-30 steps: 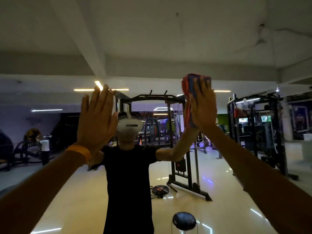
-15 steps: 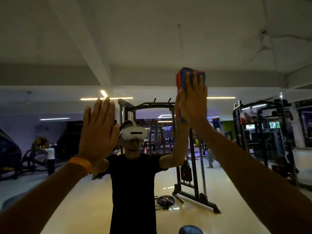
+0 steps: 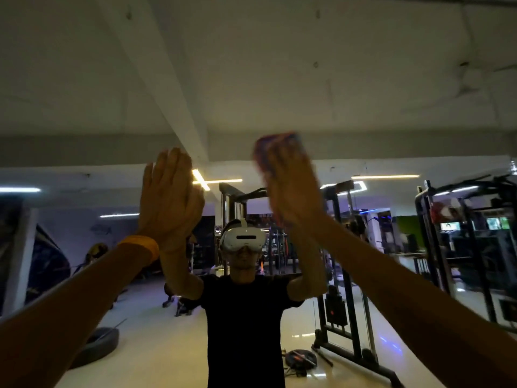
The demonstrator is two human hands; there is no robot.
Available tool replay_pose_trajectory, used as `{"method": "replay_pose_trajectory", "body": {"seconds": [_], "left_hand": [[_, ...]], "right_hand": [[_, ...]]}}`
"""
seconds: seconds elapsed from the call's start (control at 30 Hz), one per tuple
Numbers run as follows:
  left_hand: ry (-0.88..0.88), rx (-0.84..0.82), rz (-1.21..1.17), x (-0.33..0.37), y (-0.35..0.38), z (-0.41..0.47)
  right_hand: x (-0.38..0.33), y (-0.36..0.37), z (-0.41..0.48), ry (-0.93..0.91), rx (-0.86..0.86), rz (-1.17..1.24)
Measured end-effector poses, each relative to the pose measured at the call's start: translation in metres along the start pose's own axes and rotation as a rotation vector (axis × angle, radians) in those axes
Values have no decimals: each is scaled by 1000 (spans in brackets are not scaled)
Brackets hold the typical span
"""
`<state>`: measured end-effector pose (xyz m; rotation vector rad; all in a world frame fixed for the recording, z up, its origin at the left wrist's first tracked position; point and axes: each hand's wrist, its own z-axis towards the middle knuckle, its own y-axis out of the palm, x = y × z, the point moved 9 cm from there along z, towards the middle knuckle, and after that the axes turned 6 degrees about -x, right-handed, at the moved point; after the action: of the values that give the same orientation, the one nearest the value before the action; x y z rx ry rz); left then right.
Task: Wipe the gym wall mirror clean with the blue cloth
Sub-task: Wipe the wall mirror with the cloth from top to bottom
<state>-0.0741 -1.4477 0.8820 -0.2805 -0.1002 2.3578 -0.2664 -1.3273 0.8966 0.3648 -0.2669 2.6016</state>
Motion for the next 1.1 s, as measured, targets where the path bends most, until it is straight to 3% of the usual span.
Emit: {"method": "replay_pose_trajectory", "body": {"seconds": [0.07,0.13,0.2,0.27,0.33,0.4,0.47,0.53,0.57,0.63,0.7,0.77,0.83,0.9,0.97,1.03,1.1], "left_hand": [[-4,-3,-42,-3,2,-1],[16,-18,-52,-4,7,-2],[14,-22,-55,-8,9,-2],[20,-6,-60,-7,9,-1],[26,9,-60,-7,8,-1],[32,3,-81,-7,9,-1],[32,-1,-112,-6,7,-2],[42,-7,-138,-8,3,-7],[51,-13,-142,-11,1,-12],[60,-7,-132,-24,-5,-28],[36,6,-116,-46,-11,-50],[0,10,-110,-64,-14,-69],[-16,14,-127,-75,-15,-81],[-24,-1,-143,-80,-11,-88],[-19,-19,-154,-82,-5,-91],[-22,-18,-154,-83,-2,-91],[-18,-21,-154,-85,1,-91]], "right_hand": [[-57,15,-22,-344,-81,-26],[-39,4,-9,-420,-68,44],[22,-11,27,-183,38,91],[93,-26,48,183,65,133],[92,-32,44,349,102,176],[24,-24,25,197,137,84],[-59,2,-13,-166,20,25],[-85,15,-31,-419,-125,-7],[-74,11,-22,-446,-121,4],[-21,0,14,-237,-46,52],[32,-20,36,136,55,123],[14,-26,26,336,136,150],[-69,-16,5,153,100,108],[-156,4,-29,-260,-10,39],[-169,15,-43,-515,-83,30],[-127,11,-16,-516,-17,1],[-60,-9,22,-178,85,71]]}}
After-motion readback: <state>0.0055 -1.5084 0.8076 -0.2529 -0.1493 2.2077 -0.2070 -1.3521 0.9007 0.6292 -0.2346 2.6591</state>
